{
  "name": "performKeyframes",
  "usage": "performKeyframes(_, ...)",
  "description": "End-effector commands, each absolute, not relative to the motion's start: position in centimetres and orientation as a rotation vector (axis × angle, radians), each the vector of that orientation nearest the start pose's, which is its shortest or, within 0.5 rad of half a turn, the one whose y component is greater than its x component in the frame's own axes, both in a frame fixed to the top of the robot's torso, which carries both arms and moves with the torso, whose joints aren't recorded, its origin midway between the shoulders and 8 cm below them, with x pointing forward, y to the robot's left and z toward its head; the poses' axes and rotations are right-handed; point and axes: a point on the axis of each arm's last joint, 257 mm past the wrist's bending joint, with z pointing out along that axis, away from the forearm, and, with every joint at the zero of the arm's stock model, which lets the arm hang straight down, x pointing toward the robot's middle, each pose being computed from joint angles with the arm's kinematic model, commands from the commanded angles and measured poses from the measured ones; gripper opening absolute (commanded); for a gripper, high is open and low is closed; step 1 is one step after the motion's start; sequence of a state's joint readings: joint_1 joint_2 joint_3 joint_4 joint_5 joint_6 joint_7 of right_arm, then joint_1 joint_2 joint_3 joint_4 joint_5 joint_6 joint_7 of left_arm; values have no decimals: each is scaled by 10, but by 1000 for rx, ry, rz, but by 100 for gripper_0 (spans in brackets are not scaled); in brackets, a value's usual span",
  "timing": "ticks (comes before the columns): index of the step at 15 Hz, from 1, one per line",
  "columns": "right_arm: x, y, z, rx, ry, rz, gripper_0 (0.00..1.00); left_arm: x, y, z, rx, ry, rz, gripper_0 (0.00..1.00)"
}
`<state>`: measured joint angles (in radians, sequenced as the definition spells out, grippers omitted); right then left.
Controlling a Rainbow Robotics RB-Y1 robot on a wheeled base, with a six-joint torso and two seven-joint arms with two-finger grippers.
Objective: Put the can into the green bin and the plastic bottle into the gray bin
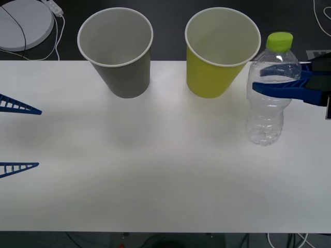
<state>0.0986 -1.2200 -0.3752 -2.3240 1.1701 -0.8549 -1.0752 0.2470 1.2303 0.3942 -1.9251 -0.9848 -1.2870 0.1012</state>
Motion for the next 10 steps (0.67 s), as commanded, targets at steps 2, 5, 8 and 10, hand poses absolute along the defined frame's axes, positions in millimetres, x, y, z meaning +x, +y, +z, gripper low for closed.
performKeyframes(2, 355, -150, 25, -949, 1755, 632, 0, 323, 284, -90, 1557, 1535, -431, 100)
performKeyframes(5, 365, -139, 31, -977, 1765, 630, 0, 323, 284, -90, 1557, 1535, -431, 100)
performKeyframes(8, 381, -129, 35, -1013, 1771, 635, 0, 323, 284, -90, 1557, 1535, -431, 100)
performKeyframes(10, 392, -120, 41, -1036, 1768, 638, 0, 323, 284, -90, 1557, 1535, -431, 100)
